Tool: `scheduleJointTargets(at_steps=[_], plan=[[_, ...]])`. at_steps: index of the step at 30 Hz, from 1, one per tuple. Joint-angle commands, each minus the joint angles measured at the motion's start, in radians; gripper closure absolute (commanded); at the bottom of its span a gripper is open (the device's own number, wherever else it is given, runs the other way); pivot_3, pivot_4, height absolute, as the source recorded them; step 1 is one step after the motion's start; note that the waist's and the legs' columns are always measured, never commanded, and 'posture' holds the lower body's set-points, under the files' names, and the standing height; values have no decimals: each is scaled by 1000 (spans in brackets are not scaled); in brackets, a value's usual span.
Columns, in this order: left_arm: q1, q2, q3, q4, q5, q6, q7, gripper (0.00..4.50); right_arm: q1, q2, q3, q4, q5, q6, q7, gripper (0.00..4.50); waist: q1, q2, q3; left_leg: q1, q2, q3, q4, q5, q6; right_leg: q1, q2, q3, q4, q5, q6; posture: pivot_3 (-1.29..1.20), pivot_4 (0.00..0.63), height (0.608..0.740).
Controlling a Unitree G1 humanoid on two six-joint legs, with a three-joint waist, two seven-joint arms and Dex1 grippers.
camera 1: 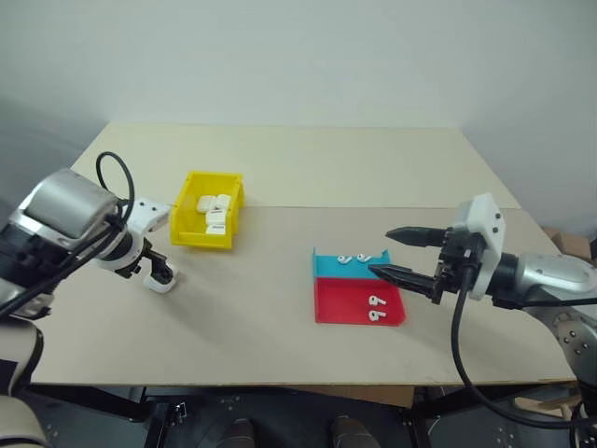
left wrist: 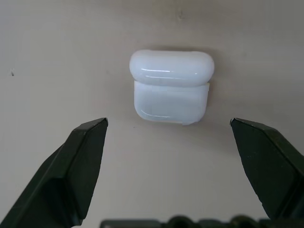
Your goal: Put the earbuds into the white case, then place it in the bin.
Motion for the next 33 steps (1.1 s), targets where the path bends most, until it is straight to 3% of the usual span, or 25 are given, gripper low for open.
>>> scheduleJointTargets(at_steps=[1,10,14,17,21,25,28,31,33], plan=[[-27,-37,-32,86,93,-59,-49,0,-4,-23,-36,-36,15,3,3,407,3,0,0,0,0,0,0,0,0,0,0,0,0,0,0,0,150,740],[-50,-212,-108,402,293,-232,-187,0,-9,-30,-44,-52,35,15,-9,407,20,3,-2,0,-1,0,0,0,0,1,0,0,0,0,0,0,150,740],[-62,-239,-114,449,352,-274,-270,0,-10,-31,-47,-61,41,18,-21,407,27,6,-4,3,-1,-1,1,0,0,3,0,0,2,0,0,0,150,740],[-50,-234,-96,419,374,-267,-306,547,-5,-38,-59,-69,53,22,-28,371,23,6,-4,4,-2,-1,2,0,0,3,0,1,6,0,0,0,150,740],[-31,-201,-79,360,385,-242,-350,1707,-1,-44,-68,-75,62,26,-33,371,20,6,-4,5,-2,-1,2,1,0,2,0,1,7,-1,0,0,150,740],[8,-152,-25,279,396,-233,-352,1734,-6,-40,-60,-72,57,23,-37,371,12,6,-4,3,-2,-1,2,0,0,1,0,1,7,-1,0,0,150,740],[90,-63,119,92,357,-257,-351,1734,-14,-37,-50,-60,46,16,-39,371,2,6,-3,2,-1,-1,2,0,0,0,0,1,7,-1,0,0,150,740],[252,18,432,-147,257,-356,-362,1734,-22,-33,-48,-44,41,12,-43,371,-8,4,-2,0,-1,-1,2,0,0,-2,0,0,7,-1,0,0,150,740],[391,-6,667,-269,200,-472,-349,1734,-27,-32,-49,-34,41,10,-43,371,-6,4,-2,-1,-1,-2,2,0,0,-2,-1,-1,6,-1,0,0,150,740]])
